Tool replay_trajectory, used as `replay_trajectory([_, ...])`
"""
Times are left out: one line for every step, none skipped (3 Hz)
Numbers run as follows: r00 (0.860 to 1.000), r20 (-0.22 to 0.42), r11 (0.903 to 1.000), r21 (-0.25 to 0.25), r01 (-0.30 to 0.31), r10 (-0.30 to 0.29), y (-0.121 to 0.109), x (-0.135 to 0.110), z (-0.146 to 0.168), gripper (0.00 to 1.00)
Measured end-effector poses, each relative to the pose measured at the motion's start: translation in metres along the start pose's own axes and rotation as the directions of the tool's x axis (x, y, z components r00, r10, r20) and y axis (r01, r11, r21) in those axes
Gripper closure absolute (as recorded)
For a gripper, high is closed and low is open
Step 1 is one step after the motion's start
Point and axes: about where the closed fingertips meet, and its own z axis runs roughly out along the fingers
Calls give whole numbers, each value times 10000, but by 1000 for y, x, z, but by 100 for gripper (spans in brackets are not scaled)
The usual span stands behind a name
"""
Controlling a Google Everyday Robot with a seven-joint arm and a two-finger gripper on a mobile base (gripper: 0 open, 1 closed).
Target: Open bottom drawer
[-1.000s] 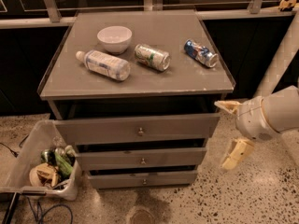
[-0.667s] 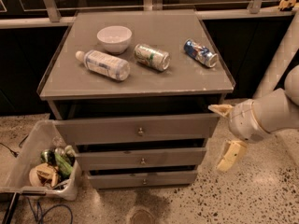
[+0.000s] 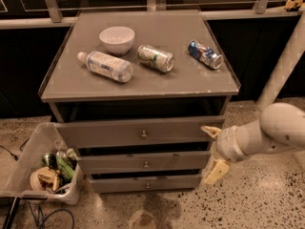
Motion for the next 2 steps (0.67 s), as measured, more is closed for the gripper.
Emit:
replay_trajectory([9979, 642, 9995, 304, 87, -106, -1, 16, 45, 0])
replay_trajectory([9968, 565, 9949, 866, 523, -573, 0, 22, 87, 0])
